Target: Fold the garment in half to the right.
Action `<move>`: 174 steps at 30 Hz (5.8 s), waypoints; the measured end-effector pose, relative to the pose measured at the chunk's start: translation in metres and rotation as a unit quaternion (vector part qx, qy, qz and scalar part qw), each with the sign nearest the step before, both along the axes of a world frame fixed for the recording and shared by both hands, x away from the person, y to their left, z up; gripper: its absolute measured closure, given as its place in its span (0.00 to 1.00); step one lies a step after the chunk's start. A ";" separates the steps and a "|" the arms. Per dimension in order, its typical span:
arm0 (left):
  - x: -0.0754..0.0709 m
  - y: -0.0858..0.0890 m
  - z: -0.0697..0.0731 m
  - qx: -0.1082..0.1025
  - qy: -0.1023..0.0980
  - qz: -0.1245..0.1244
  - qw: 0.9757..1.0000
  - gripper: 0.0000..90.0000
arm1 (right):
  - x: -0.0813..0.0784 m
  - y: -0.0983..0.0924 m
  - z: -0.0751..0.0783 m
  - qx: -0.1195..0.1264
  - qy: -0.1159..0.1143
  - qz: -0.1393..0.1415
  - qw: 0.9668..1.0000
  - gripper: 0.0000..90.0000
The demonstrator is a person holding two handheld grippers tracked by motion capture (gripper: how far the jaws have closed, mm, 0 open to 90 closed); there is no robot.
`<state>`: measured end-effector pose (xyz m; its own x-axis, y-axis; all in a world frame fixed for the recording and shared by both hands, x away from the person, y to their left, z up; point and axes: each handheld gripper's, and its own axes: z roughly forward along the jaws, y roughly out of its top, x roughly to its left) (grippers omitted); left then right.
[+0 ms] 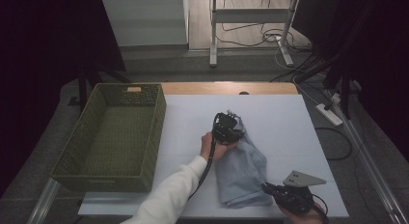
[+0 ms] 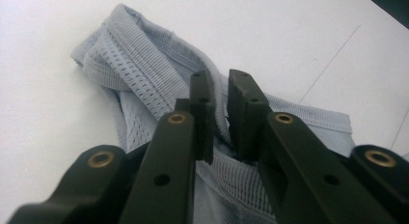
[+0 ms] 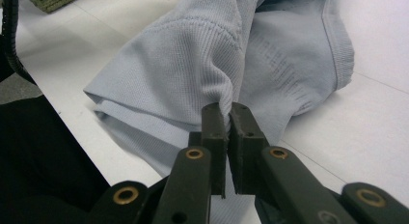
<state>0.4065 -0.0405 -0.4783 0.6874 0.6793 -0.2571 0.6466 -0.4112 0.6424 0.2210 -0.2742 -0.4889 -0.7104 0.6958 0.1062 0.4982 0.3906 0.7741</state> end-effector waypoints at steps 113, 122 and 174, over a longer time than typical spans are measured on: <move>-0.059 0.085 -0.013 -0.081 -0.020 -0.040 0.996 0.59 | 0.069 0.046 0.006 -0.023 0.003 0.011 1.000 0.99; -0.069 0.102 -0.015 -0.081 -0.031 -0.032 0.996 0.58 | 0.076 0.041 -0.009 -0.057 0.027 -0.002 0.998 0.99; -0.080 0.125 -0.002 -0.053 -0.049 -0.016 0.997 0.33 | 0.054 0.050 0.017 -0.036 -0.054 0.055 0.996 0.70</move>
<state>0.3267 0.0848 -0.4802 0.7336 0.6291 -0.2572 0.5666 -0.3571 0.7426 0.2753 -0.2239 -0.4724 -0.7878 0.6156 -0.0212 0.3651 0.4944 0.7888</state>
